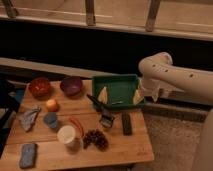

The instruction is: Wipe purple bowl with sponge

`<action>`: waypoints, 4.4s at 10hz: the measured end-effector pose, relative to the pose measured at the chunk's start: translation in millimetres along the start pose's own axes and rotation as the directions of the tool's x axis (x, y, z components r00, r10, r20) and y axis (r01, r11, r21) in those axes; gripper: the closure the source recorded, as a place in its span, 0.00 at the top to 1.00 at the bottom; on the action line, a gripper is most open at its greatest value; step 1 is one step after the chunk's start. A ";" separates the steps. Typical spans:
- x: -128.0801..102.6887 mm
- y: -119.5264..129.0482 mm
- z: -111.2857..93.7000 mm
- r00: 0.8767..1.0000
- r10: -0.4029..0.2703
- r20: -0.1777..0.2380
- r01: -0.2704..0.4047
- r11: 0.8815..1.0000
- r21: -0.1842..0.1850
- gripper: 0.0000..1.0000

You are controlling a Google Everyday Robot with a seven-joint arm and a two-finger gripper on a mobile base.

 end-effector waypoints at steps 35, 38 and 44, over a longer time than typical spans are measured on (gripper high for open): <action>2.1 231.6 -63.7 0.805 -0.570 0.164 0.588 0.803 -0.097 0.68; 1.9 230.6 -64.1 0.806 -0.568 0.165 0.586 0.804 -0.097 0.68; 7.3 265.0 -63.7 0.742 -0.645 0.186 0.666 0.740 -0.095 0.68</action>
